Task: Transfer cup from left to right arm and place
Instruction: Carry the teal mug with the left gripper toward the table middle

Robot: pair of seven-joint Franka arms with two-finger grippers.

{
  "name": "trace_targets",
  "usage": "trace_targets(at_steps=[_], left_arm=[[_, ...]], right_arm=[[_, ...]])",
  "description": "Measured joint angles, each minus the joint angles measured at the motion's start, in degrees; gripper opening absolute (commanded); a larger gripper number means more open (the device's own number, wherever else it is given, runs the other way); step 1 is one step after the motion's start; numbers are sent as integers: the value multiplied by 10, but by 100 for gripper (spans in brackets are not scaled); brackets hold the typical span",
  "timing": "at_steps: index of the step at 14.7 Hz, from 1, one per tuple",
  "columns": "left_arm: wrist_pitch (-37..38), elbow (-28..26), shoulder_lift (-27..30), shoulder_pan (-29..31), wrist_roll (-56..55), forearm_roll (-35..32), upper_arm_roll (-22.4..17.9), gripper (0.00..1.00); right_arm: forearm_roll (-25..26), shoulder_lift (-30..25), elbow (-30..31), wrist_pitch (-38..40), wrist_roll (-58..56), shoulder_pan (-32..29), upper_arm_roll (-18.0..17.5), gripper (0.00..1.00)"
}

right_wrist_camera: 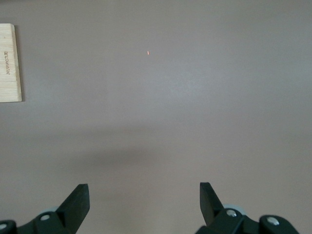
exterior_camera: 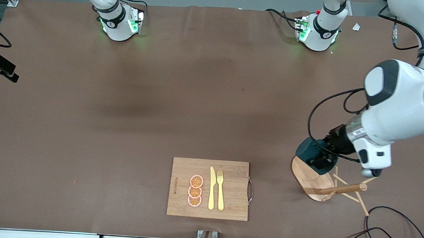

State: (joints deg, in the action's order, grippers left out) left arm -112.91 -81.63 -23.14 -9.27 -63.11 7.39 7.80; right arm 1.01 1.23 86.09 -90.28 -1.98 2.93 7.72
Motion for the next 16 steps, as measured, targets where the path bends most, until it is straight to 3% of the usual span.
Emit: trace_targets(at_steps=[8,16], left_arm=[[-27,-6,-29,-136,-49,-216,0,67],[-108,-10,-152,-271,-275,-537,0,67]], right_arm=[[0,0,0,0,0,0,0,100],[0,0,1,0,0,0,1,100]])
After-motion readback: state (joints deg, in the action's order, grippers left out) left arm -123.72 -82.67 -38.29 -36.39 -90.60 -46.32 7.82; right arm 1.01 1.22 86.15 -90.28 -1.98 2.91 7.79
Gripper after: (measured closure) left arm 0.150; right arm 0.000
